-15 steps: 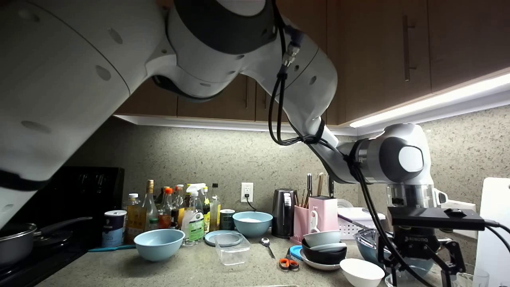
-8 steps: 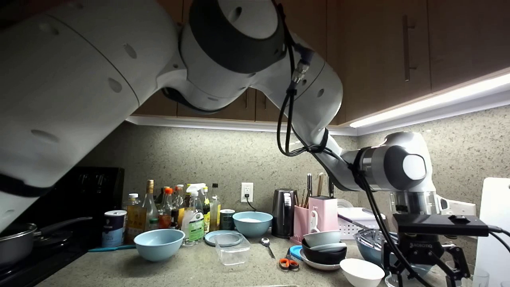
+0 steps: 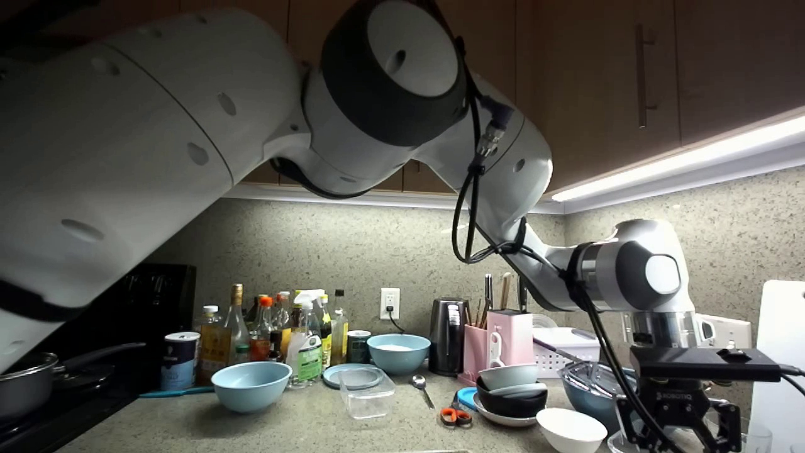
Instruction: Remove one stick from the clear lunchbox on the right and put it in the clear lunchbox on the left
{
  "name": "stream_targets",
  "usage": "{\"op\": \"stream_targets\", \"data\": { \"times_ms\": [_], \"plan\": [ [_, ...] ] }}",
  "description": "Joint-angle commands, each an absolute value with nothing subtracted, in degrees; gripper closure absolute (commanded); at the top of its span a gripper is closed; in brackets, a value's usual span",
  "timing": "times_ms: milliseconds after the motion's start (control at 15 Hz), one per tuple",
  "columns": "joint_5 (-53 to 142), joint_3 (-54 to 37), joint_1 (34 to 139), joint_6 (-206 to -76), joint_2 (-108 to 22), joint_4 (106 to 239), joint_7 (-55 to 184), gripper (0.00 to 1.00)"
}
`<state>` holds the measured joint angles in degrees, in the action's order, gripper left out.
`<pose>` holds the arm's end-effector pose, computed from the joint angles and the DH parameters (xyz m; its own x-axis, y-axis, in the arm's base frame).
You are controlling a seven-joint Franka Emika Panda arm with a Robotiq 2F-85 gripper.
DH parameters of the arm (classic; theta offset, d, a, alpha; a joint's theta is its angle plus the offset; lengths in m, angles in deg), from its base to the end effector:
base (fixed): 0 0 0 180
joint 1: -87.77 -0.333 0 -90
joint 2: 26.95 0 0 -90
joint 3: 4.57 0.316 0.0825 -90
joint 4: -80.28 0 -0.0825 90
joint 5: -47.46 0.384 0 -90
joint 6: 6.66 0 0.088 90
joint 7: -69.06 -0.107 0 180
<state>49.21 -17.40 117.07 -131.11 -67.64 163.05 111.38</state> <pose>0.5585 -0.4623 0.2799 0.9976 0.0383 -0.0569 0.0444 -0.9930 0.1096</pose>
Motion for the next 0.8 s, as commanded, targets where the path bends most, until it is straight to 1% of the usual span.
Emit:
{"op": "stream_targets", "data": {
  "times_ms": [0, 67, 400, 600, 733],
  "plan": [
    [47.8, -16.4, 118.2, -129.6, -68.6, 160.6, 111.2, 0.59],
    [47.8, -16.4, 118.2, -129.4, -68.7, 160.2, 111.0, 0.66],
    [48.4, -16.1, 118.6, -129.0, -68.9, 159.0, 111.0, 0.97],
    [48.7, -15.9, 119.0, -128.5, -69.1, 158.3, 111.0, 1.0],
    [48.8, -15.9, 119.1, -128.2, -69.0, 158.1, 110.7, 0.97]
  ]
}}
